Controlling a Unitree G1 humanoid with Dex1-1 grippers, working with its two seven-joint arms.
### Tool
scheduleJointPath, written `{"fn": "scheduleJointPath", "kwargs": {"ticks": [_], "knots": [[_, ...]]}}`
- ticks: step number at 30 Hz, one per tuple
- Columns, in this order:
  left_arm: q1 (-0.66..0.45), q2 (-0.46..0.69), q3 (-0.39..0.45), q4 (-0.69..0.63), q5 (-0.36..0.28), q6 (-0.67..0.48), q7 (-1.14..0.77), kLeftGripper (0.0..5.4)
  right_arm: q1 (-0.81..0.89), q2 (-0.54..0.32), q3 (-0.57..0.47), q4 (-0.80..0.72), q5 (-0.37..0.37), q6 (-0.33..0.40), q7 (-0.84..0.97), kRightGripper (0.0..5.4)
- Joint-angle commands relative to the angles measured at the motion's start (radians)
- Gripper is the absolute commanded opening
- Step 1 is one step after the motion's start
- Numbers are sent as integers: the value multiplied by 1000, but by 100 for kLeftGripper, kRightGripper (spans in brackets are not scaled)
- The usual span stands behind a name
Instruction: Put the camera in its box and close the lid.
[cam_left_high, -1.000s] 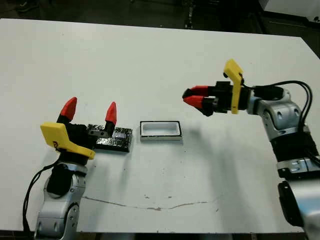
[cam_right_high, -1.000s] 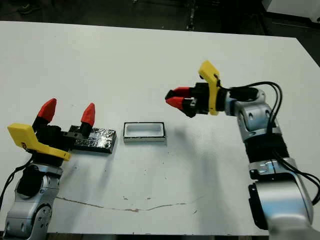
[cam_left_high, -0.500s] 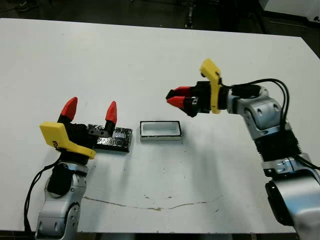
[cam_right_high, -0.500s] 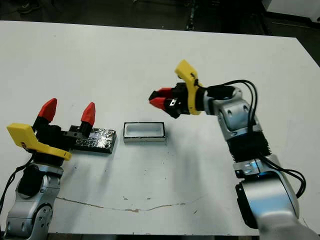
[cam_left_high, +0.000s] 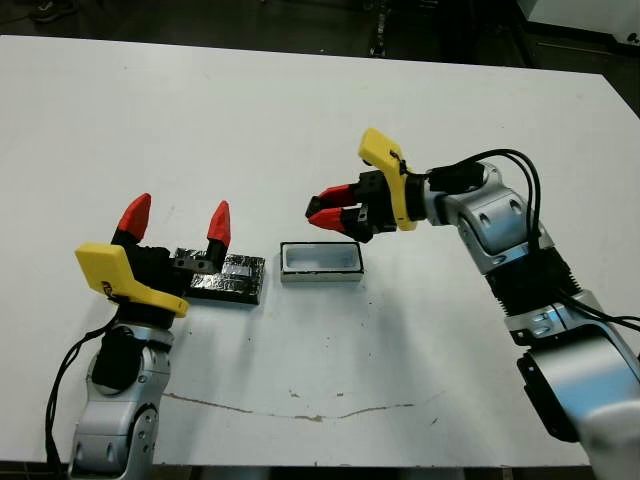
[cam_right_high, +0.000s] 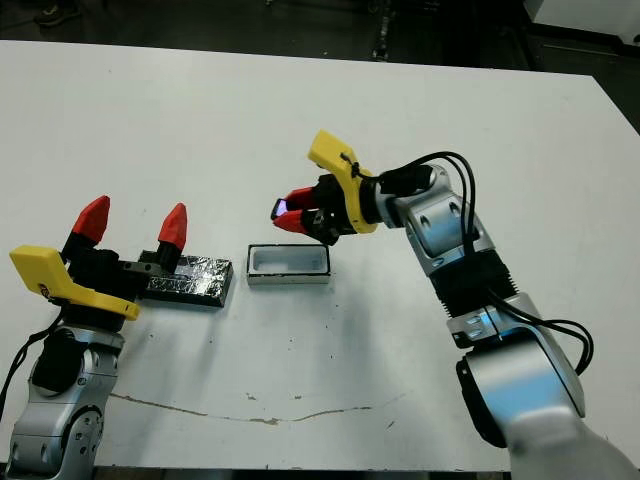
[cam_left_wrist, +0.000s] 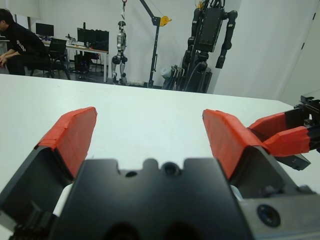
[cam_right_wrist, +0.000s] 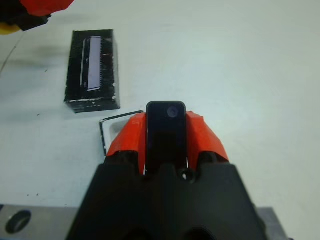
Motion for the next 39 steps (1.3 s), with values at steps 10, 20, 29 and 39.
{"fn": "scheduleJointPath", "kwargs": {"ticks": [10,20,29,39], "knots": [[11,-7,7,-4,-10,13,7,540,-113,65,6,260,-19,-170,163,166],[12,-6,4,1,9,5,8,540,-169,117,-29,427,-6,-223,276,166],[13,-11,2,1,7,7,8,540,-192,142,-36,503,-43,-259,301,166],[16,-13,2,1,19,5,7,540,-177,147,-29,521,-81,-288,309,166]]}}
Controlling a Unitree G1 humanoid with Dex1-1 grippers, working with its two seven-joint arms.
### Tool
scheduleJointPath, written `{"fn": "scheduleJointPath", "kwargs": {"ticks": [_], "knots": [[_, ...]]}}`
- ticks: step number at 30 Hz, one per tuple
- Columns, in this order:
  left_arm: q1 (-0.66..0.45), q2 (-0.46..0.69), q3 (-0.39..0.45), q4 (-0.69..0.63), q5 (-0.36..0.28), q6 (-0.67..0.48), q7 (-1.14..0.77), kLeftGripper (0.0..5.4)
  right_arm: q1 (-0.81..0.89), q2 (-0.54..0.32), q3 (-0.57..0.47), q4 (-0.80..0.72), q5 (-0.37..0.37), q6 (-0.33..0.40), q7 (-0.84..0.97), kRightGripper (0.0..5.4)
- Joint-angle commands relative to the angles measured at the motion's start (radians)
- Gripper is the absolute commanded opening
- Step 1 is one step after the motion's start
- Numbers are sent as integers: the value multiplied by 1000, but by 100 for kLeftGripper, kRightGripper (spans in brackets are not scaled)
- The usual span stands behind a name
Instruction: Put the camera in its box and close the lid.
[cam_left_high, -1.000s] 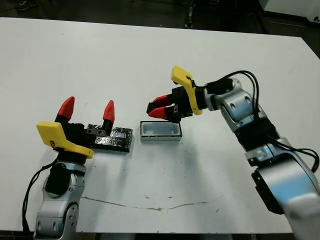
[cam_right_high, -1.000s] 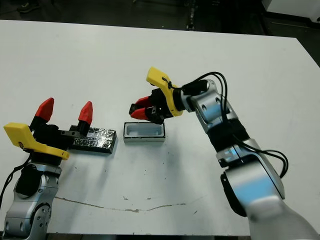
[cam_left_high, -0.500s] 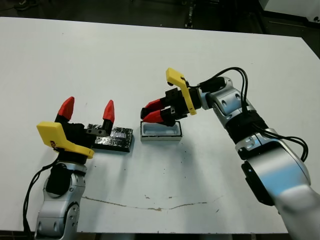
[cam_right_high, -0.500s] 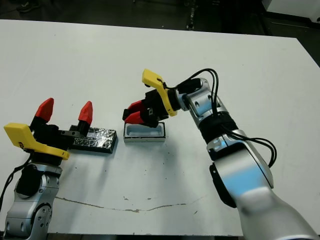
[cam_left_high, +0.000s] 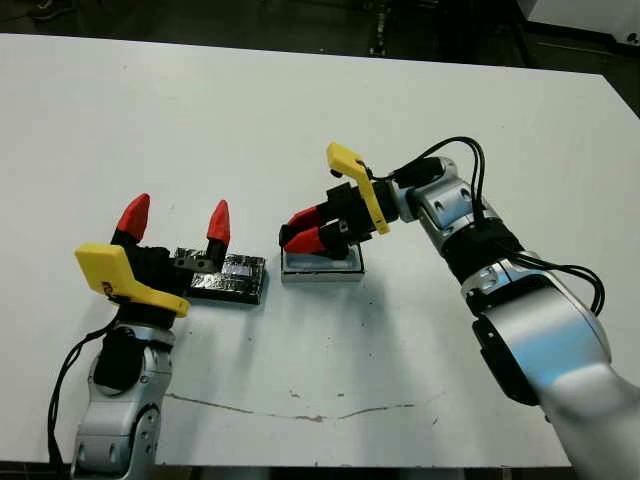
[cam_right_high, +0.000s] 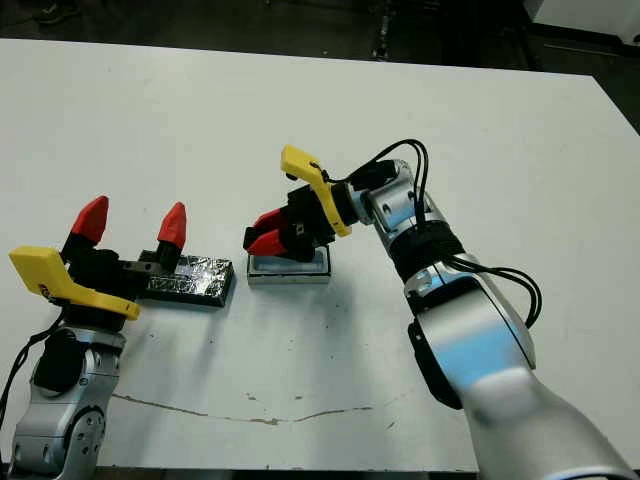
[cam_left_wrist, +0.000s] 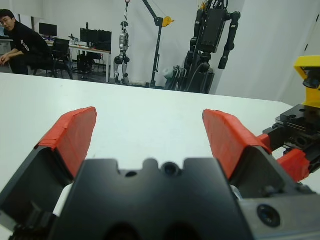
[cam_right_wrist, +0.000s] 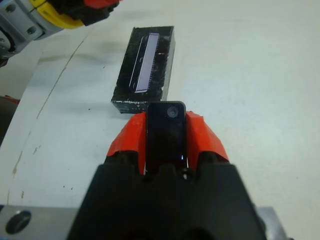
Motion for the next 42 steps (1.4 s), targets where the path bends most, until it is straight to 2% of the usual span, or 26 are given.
{"fn": "scheduleJointPath", "kwargs": {"ticks": [1,7,20,26,30,37,42], "knots": [[15,1,1,4,0,4,1,540,-5,-3,2,5,-25,-8,7,166],[15,2,3,9,-2,-2,-4,540,11,-14,4,-16,-55,-68,-5,166],[19,5,1,2,-2,5,2,540,24,-20,10,-11,-80,-70,-6,166],[18,5,2,5,-8,2,-4,540,34,-26,7,-5,-88,-40,0,166],[16,4,2,8,-14,-1,-8,540,49,-31,3,-2,-85,-65,6,166],[16,5,-1,3,-4,3,0,540,56,-35,4,4,-91,-44,7,166],[16,4,-1,1,-1,3,1,540,59,-39,4,10,-92,-63,12,166]]}}
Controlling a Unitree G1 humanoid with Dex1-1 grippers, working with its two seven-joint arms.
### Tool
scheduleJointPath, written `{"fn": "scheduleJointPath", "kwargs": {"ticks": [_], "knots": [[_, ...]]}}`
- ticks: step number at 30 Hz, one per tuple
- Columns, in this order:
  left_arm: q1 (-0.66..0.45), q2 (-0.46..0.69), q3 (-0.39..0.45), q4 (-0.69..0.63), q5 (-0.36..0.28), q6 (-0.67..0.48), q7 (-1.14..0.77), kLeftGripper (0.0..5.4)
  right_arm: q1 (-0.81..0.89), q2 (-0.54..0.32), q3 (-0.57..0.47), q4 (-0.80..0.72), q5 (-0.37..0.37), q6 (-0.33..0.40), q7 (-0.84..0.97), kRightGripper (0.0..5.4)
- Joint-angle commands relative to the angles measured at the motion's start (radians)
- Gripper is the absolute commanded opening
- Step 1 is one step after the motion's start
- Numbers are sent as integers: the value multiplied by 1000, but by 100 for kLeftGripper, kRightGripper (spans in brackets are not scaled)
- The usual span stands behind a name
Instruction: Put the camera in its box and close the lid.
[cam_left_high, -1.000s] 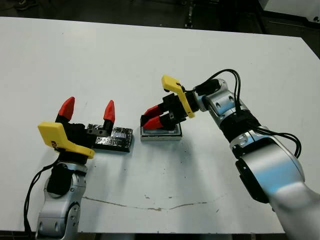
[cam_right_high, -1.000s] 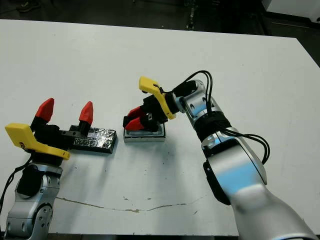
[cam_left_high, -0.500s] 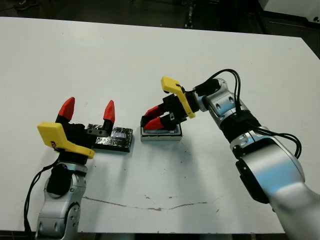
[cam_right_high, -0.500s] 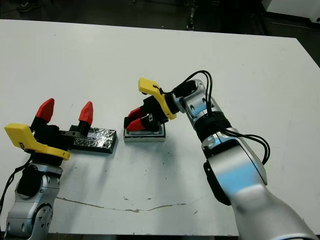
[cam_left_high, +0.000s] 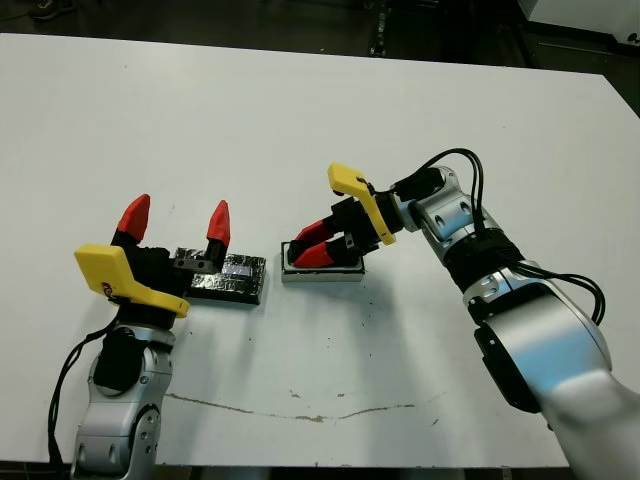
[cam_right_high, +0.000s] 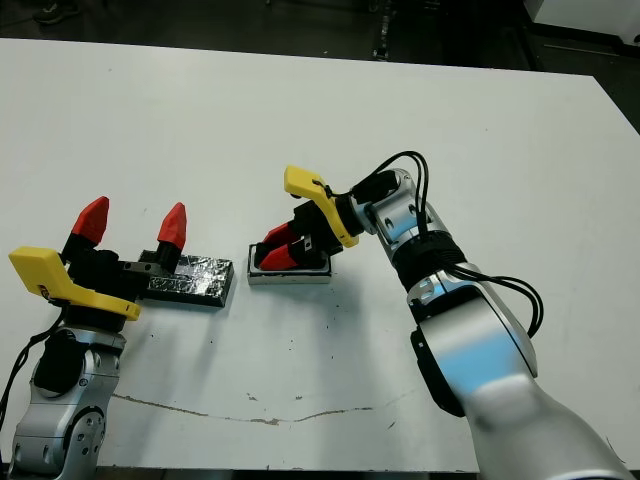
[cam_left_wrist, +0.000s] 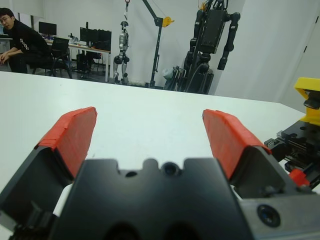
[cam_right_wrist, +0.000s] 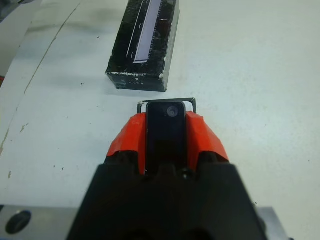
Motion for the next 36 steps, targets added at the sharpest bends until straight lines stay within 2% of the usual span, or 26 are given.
{"fn": "scheduleJointPath", "kwargs": {"ticks": [1,11,19,24,36], "knots": [[14,5,-1,0,13,5,5,540,20,-25,-1,17,-13,0,7,166],[11,5,0,2,21,1,1,540,28,-38,0,9,-21,-20,-5,166],[13,3,-4,3,22,0,2,540,23,-31,-29,20,2,-29,-6,166],[14,0,-4,4,13,1,-1,540,10,-23,-48,3,12,-1,-16,166],[13,4,-3,15,16,-5,-5,540,-5,-13,-92,14,37,-30,-2,166]]}}
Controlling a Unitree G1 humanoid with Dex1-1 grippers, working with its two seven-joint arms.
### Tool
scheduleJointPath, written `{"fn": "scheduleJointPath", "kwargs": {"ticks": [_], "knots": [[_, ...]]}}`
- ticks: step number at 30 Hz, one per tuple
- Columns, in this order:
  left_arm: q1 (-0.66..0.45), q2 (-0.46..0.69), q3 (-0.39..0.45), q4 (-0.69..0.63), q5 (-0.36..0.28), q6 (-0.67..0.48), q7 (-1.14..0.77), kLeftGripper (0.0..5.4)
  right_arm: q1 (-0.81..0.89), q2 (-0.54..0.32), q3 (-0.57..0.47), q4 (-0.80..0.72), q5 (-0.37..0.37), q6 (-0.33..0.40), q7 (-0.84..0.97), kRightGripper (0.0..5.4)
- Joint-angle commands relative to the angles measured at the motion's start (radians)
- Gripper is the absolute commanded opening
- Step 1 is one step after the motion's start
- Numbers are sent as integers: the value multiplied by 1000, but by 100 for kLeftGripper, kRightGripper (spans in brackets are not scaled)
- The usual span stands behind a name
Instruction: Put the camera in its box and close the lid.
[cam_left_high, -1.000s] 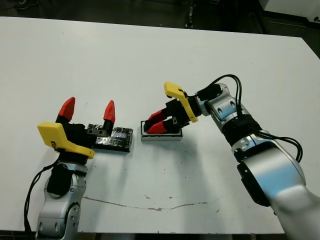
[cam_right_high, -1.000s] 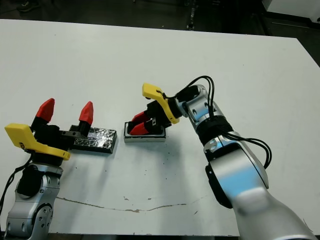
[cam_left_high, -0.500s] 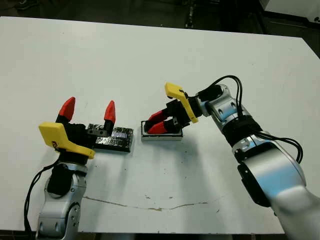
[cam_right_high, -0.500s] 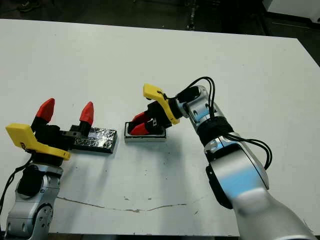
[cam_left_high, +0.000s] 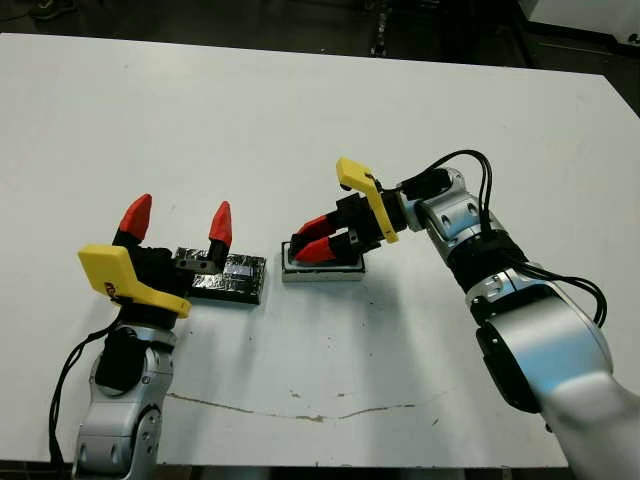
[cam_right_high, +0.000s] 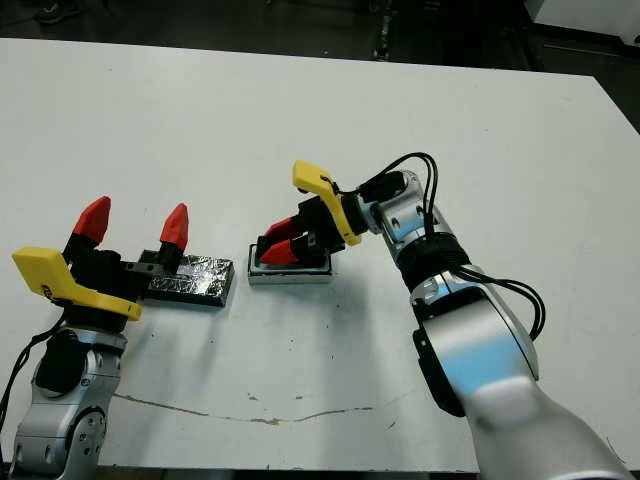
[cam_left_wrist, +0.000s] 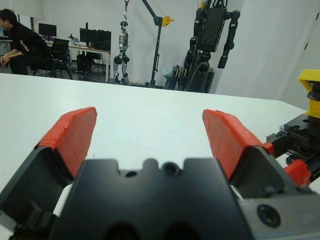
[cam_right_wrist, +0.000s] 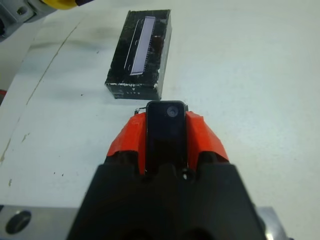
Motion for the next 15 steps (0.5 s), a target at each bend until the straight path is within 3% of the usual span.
{"fn": "scheduleJointPath", "kwargs": {"ticks": [1,10,15], "knots": [[13,5,1,12,5,-3,-4,540,-15,-9,-23,8,18,-17,6,166],[14,2,0,15,4,-6,-2,540,-18,3,-30,11,18,-32,0,166],[16,3,-1,16,10,-7,1,540,-26,15,-28,14,17,-1,-9,166]]}}
